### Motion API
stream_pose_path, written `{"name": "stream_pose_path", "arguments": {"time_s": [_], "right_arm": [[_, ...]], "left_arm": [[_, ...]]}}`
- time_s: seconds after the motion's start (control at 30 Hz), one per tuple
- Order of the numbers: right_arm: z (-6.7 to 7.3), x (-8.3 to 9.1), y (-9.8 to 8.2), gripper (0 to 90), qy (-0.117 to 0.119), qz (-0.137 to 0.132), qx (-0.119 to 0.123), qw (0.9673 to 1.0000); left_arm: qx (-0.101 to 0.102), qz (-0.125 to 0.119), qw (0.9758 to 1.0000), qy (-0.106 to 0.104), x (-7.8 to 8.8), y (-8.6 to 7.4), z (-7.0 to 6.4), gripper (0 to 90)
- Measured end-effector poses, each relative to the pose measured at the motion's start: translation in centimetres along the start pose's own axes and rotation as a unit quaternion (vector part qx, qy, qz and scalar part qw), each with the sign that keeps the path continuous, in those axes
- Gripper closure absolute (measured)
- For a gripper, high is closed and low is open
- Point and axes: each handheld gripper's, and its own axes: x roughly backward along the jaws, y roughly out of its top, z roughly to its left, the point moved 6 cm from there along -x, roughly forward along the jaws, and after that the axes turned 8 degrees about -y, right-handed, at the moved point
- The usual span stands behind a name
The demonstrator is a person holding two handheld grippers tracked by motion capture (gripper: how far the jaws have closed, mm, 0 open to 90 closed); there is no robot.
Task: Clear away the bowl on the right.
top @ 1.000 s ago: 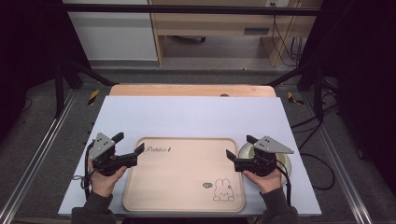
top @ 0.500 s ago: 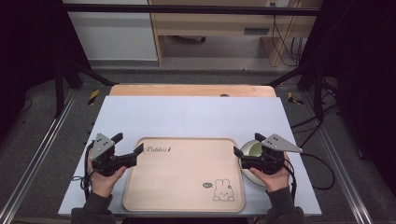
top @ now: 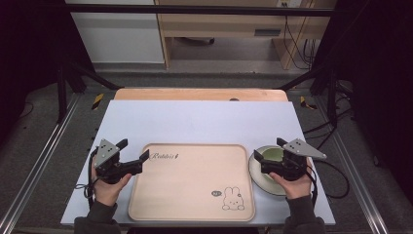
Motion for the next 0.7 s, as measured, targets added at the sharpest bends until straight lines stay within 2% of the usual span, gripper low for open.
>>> {"name": "stream_pose_path", "arguments": {"time_s": [0.23,0.7], "right_arm": [[-1.3,0.4,-0.2,9.4,-0.017,0.009,-0.011,0.9997],[-3.5,0.4,-1.2,10.3,-0.049,0.044,-0.022,0.9976]], "left_arm": [[0.001,0.001,1.0000,0.001,0.0,0.0,0.0,13.5],[-0.002,0.005,1.0000,-0.002,-0.1,-0.1,0.0,13.6]]}}
